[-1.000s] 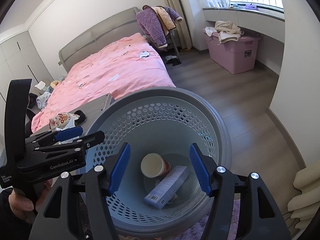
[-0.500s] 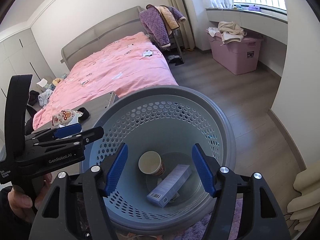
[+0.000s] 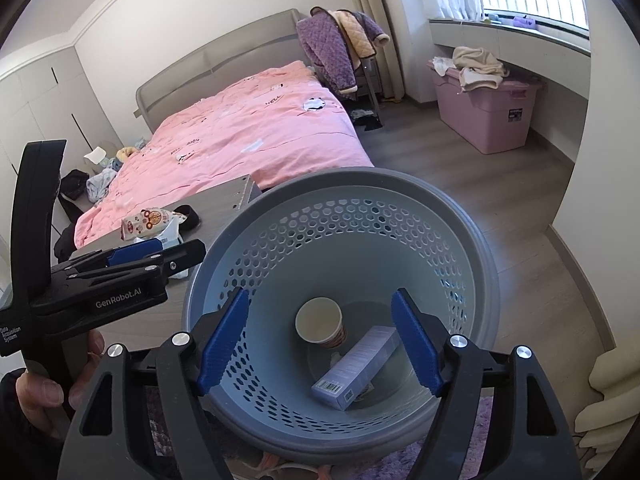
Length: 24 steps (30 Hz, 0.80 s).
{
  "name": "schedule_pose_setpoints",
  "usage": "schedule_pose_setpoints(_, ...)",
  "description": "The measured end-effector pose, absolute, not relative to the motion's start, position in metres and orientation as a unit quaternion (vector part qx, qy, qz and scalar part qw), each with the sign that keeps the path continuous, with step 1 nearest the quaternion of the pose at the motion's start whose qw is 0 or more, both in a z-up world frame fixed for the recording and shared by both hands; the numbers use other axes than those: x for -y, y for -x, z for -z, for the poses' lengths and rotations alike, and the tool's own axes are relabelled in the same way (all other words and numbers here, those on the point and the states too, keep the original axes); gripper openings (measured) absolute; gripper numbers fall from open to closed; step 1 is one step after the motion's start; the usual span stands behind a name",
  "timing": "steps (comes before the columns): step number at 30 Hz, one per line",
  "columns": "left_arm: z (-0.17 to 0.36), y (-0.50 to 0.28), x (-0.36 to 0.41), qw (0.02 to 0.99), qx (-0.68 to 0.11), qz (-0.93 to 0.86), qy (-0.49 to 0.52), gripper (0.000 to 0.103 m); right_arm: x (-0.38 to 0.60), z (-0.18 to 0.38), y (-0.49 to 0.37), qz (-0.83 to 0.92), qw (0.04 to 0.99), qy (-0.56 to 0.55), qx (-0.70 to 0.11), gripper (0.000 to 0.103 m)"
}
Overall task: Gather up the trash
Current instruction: 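Open both grippers over the basket and move them back toward the table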
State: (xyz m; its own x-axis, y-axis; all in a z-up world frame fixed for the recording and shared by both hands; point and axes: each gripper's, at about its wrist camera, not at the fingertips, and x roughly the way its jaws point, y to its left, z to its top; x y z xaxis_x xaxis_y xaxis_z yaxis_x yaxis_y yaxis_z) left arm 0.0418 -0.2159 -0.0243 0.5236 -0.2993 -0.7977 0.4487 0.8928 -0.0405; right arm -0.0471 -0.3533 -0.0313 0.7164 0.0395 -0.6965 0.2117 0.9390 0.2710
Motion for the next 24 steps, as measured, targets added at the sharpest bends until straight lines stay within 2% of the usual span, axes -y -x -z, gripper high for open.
schedule_pose_setpoints(11, 0.024, -0.053, 0.148, 0.883, -0.441, 0.155, -0.05, 0.068, 0.319, 0.029, 0.03, 0.005, 0.912, -0.148, -0.383, 0.077)
schedule_pose_setpoints(24, 0.012, -0.063, 0.059, 0.901, -0.43, 0.062, -0.004, 0.068, 0.26, 0.022, -0.036, -0.098, 0.906, -0.093, -0.401, 0.08)
